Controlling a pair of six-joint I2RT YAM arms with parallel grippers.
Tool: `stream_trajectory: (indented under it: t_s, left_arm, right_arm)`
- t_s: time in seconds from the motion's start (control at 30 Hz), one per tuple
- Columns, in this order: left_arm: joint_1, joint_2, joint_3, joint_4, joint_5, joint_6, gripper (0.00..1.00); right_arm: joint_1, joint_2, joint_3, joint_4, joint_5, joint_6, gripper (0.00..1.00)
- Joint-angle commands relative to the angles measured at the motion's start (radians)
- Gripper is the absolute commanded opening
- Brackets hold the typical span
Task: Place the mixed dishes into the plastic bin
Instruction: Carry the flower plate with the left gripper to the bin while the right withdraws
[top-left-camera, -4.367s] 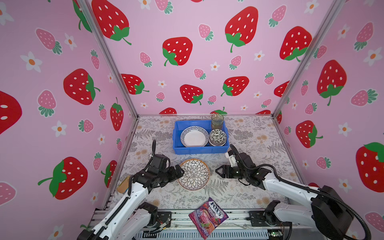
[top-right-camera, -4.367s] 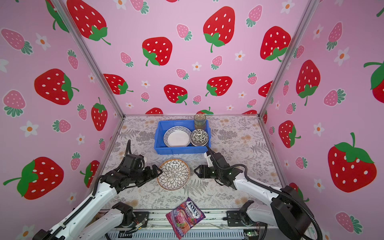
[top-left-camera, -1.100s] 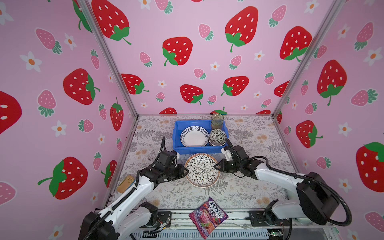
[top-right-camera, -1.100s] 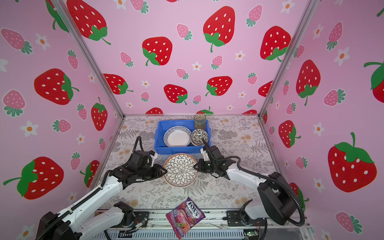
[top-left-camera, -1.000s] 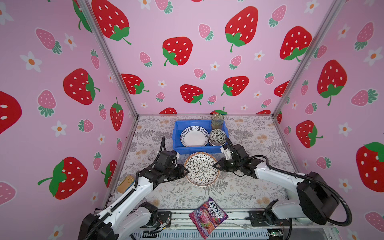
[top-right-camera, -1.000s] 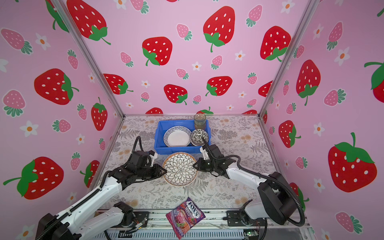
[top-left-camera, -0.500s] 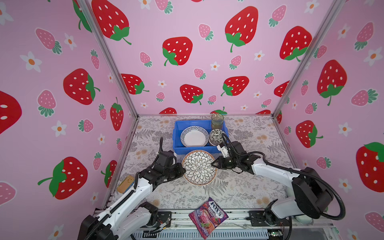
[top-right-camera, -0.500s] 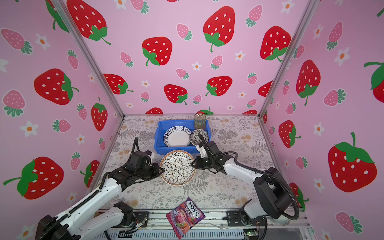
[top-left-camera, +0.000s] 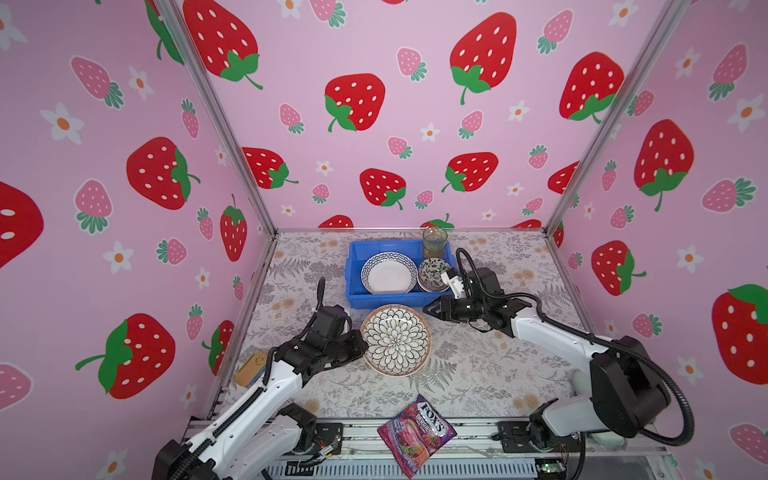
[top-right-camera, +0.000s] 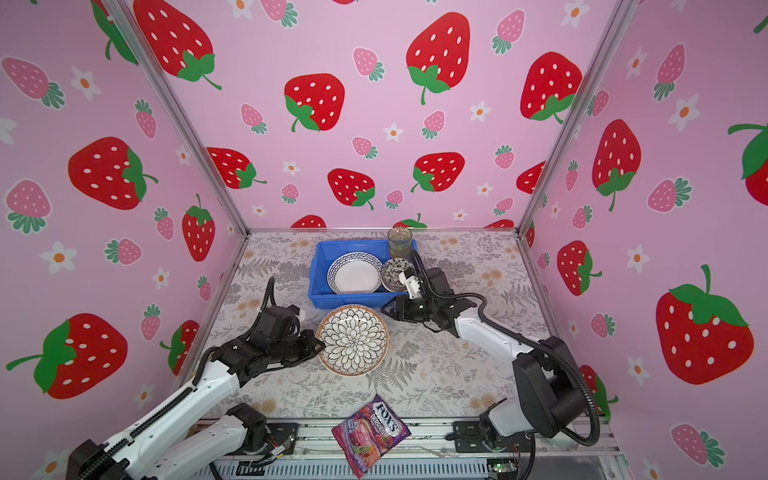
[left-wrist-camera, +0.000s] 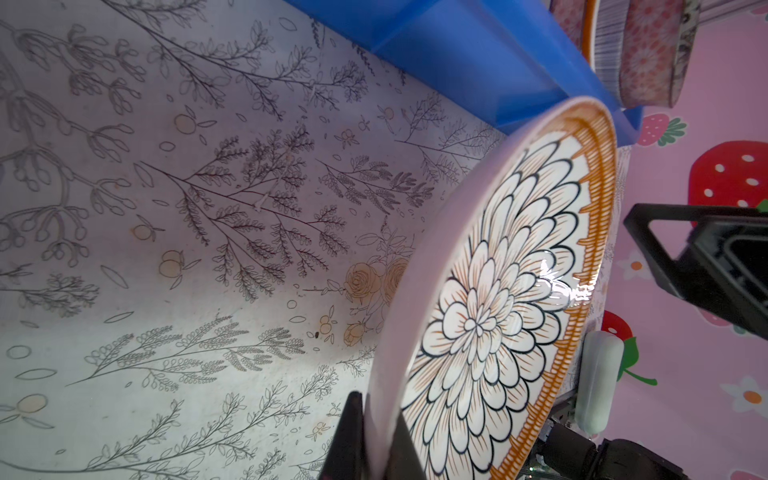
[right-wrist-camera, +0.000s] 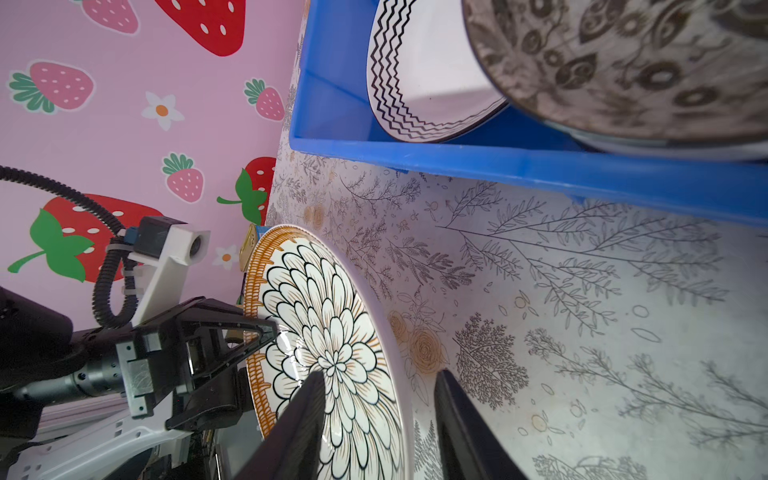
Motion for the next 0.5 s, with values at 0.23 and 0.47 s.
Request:
stream_trajectory:
  t_s: [0.23, 0.47]
  left_arm:
    - [0.052, 0.032, 0.244, -0.001, -0.027, -0.119, 0.0]
    - [0.165, 0.169, 0.42, -0.017, 0.015, -0.114, 0.0]
  right_arm:
    - [-0.186, -0.128, 0.064, -0.111, -0.044, -0.126, 0.92]
    - [-0.287, -0.184, 0.013, -0.112, -0.086, -0.144, 0.99]
